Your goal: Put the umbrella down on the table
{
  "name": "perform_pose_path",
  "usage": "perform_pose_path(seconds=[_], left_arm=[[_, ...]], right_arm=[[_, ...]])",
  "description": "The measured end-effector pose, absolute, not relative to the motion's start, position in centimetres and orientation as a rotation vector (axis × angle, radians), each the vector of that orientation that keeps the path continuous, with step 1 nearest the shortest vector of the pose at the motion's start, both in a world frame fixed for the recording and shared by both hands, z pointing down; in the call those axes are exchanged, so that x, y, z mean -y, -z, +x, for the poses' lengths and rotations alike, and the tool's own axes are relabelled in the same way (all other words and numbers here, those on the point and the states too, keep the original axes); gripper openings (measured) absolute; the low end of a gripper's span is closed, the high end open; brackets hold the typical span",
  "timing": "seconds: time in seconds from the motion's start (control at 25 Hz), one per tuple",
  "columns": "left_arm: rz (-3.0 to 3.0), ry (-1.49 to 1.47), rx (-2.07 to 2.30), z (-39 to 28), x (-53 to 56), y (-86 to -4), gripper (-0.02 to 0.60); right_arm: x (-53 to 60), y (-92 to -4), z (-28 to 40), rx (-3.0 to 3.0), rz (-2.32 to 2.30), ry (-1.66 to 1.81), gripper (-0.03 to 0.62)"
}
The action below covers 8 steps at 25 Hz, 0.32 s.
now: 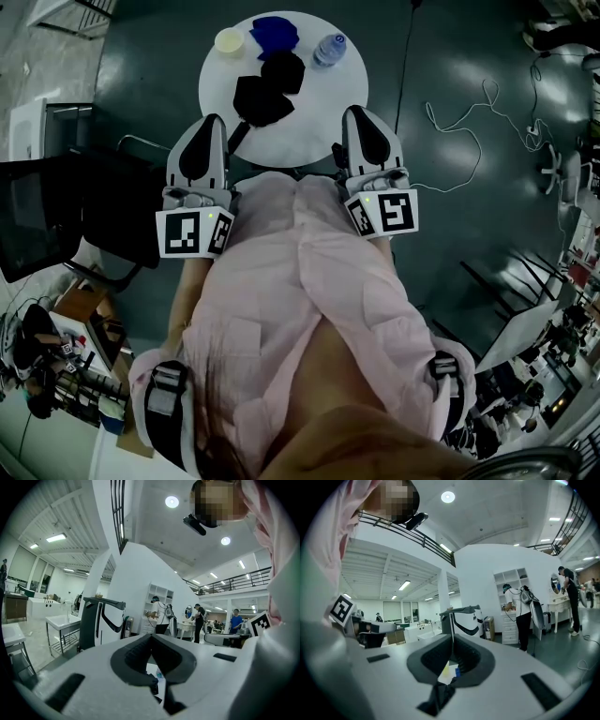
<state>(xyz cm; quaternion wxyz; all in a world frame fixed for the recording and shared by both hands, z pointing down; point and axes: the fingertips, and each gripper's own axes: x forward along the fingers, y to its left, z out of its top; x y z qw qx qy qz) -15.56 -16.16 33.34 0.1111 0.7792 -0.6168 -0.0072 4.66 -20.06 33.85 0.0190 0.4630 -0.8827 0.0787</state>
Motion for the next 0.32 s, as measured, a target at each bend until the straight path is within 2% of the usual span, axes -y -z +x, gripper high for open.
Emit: perform_pose_path(seconds=[0.32], left_arm=[[2.269,0.026,1.819,-15.87,16.47,-33.78,0.018]], right_arm=[[20.4,-34.19,4.44,2.737,1.43,-0.241,0.032]])
